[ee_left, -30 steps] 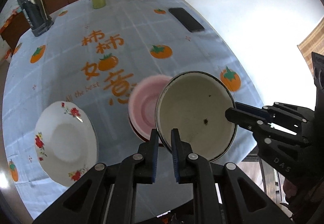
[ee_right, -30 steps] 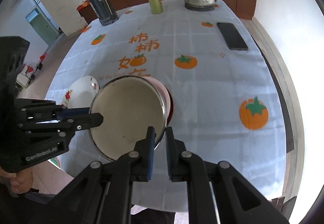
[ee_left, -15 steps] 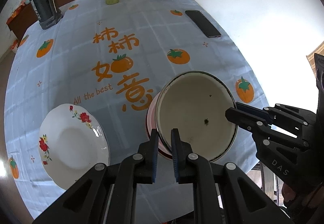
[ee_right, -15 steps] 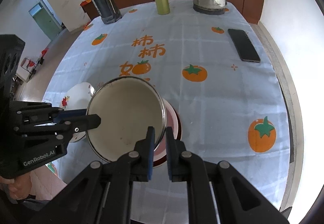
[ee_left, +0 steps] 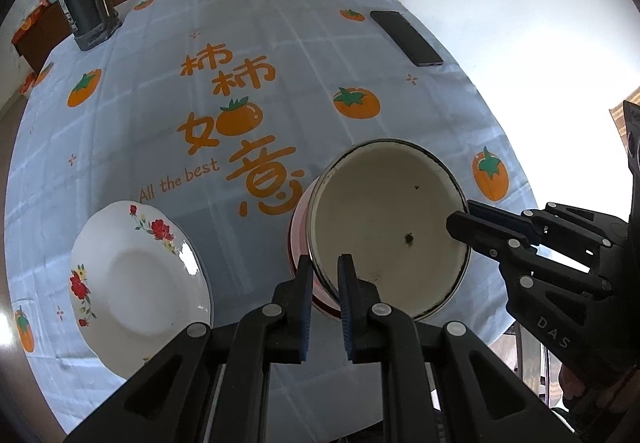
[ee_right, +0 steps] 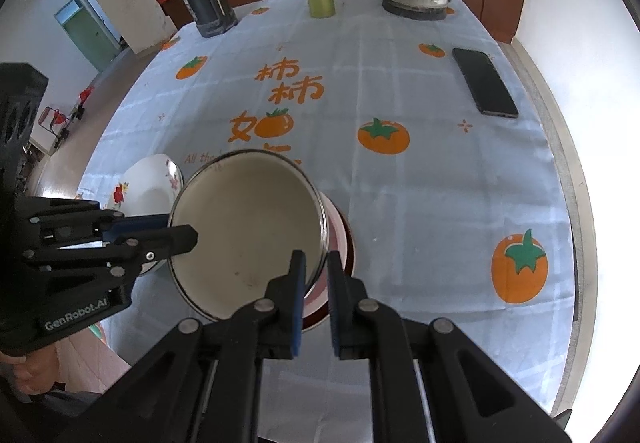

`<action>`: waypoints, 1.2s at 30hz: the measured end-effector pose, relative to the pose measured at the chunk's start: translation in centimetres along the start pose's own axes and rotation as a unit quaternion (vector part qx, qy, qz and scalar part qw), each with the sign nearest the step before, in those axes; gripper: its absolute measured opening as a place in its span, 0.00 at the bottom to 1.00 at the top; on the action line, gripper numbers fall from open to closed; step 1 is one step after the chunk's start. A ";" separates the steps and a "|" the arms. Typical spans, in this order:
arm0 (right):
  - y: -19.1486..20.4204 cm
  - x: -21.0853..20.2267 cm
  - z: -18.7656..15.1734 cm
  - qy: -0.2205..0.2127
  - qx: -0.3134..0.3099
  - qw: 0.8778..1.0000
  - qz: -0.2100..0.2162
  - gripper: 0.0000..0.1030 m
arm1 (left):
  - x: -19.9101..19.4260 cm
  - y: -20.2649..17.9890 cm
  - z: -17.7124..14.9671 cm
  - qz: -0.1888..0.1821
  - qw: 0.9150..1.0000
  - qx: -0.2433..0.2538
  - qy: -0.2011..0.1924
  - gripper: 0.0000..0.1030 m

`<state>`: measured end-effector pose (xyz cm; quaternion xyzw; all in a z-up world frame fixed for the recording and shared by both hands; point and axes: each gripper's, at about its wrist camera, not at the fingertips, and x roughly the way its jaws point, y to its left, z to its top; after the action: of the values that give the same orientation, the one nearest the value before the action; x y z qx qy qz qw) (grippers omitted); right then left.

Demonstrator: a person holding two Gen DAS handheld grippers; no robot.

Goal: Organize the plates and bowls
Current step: 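Lift the cream enamel bowl with both grippers over the pink bowl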

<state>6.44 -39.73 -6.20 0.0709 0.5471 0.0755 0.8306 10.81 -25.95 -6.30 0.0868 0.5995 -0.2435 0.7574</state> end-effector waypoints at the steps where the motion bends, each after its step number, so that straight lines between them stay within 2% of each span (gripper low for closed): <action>1: 0.0 0.1 0.0 0.001 -0.001 1.000 0.000 0.10 | 0.1 0.1 0.0 0.000 1.000 -0.001 0.001 0.13; 36: 0.0 1.7 0.0 0.022 -0.006 1.000 -0.008 0.10 | 1.2 0.4 -0.1 -0.012 1.000 -0.009 0.017 0.13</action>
<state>7.12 -39.43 -7.71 0.0601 0.5652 0.0739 0.8195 11.12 -25.87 -7.52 0.0773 0.6158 -0.2453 0.7448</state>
